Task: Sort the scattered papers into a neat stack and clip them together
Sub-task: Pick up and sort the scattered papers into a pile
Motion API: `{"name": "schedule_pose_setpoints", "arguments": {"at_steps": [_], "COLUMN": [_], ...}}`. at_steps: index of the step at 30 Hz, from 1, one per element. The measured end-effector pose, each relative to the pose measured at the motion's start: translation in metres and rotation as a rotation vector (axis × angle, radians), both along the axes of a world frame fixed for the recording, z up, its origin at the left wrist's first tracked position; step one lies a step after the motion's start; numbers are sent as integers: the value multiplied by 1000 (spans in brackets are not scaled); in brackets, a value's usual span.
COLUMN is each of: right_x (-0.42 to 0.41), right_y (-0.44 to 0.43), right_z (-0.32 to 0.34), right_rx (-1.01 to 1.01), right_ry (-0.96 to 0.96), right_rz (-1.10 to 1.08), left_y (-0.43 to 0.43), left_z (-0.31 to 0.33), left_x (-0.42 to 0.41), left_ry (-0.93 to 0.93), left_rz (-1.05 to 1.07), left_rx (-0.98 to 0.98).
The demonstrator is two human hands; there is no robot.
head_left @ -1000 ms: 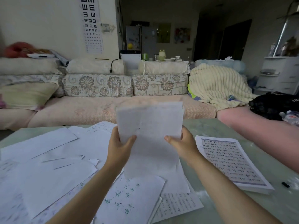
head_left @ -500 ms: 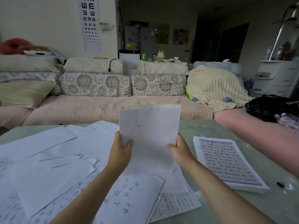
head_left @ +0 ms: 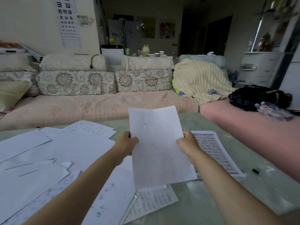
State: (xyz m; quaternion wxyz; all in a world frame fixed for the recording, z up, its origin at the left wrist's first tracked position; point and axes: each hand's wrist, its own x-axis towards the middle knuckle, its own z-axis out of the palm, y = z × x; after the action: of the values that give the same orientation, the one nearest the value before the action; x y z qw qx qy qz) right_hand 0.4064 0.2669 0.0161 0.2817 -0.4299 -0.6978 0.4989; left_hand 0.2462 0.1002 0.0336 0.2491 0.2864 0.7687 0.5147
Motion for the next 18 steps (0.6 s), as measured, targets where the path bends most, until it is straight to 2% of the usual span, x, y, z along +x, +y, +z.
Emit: {"name": "schedule_pose_setpoints", "arguments": {"at_steps": [7,14,16,18], "right_x": [71,112,116,118], "right_y": [77,129,135,138], "right_z": [-19,-47,-55,-60], "right_rx": [35,175,237,245], "right_ry": [-126,-184,-335,-589], "right_rz": [-83,-232,-239,-225], "left_y": [104,181,190,193], "left_z": [-18,-50,-61,-71], "left_x": [59,84,88,93], "left_ry": [-53,107,223,331], "left_rz": [-57,-73,-111,-136], "left_rx": [-76,-160,-299,-433]}}
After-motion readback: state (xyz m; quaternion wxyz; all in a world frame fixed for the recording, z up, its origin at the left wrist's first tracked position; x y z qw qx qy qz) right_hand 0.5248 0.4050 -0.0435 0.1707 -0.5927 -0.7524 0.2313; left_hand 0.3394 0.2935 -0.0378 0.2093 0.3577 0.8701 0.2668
